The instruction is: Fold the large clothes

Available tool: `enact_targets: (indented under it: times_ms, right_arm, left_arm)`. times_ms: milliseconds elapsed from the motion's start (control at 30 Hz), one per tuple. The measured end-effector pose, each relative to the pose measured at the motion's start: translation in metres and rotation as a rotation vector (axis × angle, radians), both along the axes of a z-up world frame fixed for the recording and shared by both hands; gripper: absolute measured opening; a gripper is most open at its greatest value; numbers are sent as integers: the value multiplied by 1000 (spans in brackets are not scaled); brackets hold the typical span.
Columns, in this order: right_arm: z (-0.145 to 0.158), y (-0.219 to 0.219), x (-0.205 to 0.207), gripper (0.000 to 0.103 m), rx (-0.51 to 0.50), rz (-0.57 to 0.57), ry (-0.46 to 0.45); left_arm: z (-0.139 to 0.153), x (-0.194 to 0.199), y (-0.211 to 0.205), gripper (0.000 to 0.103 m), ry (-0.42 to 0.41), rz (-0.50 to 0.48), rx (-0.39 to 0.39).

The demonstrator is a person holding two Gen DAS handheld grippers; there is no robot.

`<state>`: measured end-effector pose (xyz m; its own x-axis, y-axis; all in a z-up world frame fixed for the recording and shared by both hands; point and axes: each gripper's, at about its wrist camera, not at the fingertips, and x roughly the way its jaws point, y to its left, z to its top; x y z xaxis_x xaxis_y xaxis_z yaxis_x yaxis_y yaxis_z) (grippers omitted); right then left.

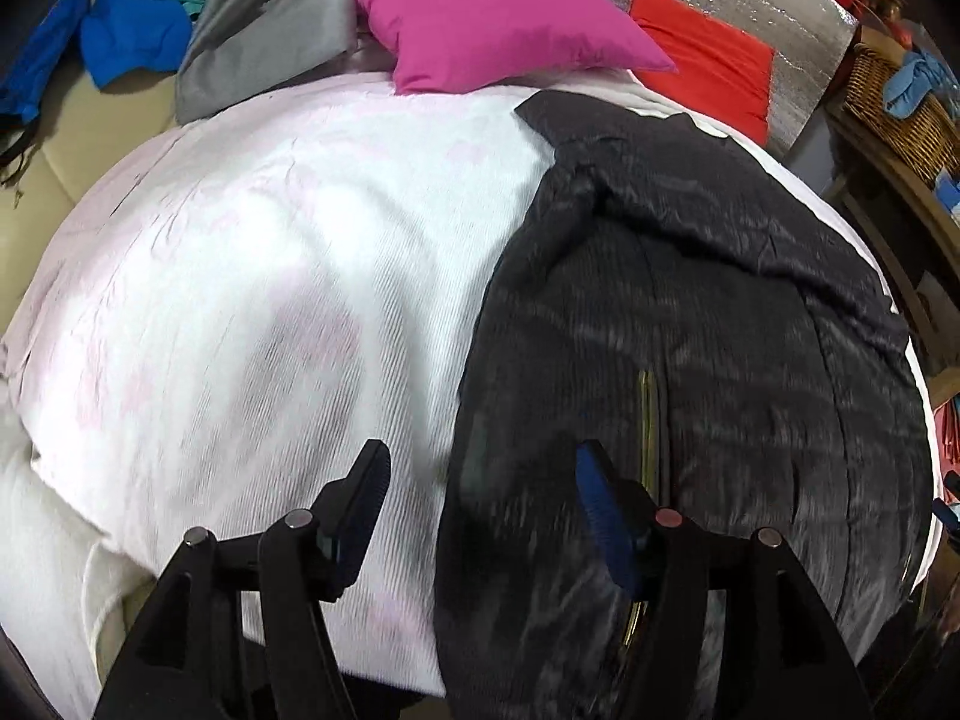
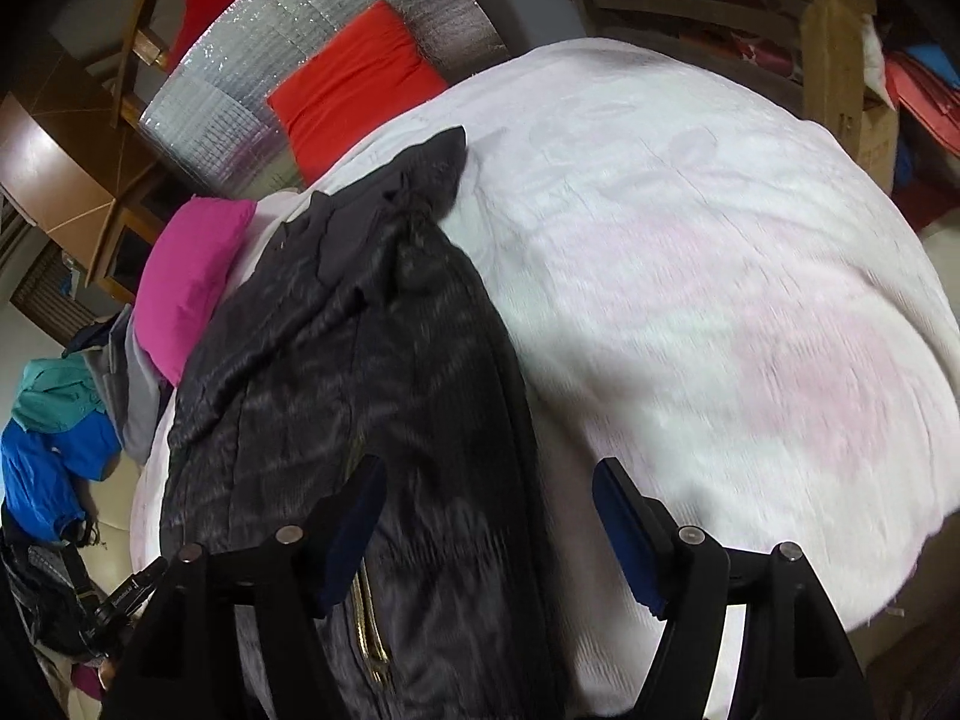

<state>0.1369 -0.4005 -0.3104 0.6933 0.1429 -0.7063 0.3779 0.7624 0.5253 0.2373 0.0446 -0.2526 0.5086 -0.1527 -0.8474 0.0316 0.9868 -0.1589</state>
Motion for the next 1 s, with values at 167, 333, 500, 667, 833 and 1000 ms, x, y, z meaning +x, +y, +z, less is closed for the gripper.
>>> enact_targets:
  times_ms: [167,333,500,667,833,1000]
  right_arm:
    - [-6,5,-15,75,19,9,7]
    - [-8,15,-24,75,26,33,2]
    - [-12,33,-36,75,24,75,16]
    - [-15,51,-48,75,7,141,33]
    - [-22,58,-60,75,-27,169,71]
    - [-38,54,-68,75,-35,177,124]
  left_arm:
    - [-5,-26,8,65,3,22,-16]
    - [-11,-46,12,65,19,23,-21]
    - [-21,-66,9,65,67,-16,-49]
    - [-31,-82,8,65,115,-47,-79]
    - [-42,-97,5,65,165,-83,-97]
    - [-49,-101,4,66,192,-101,-104]
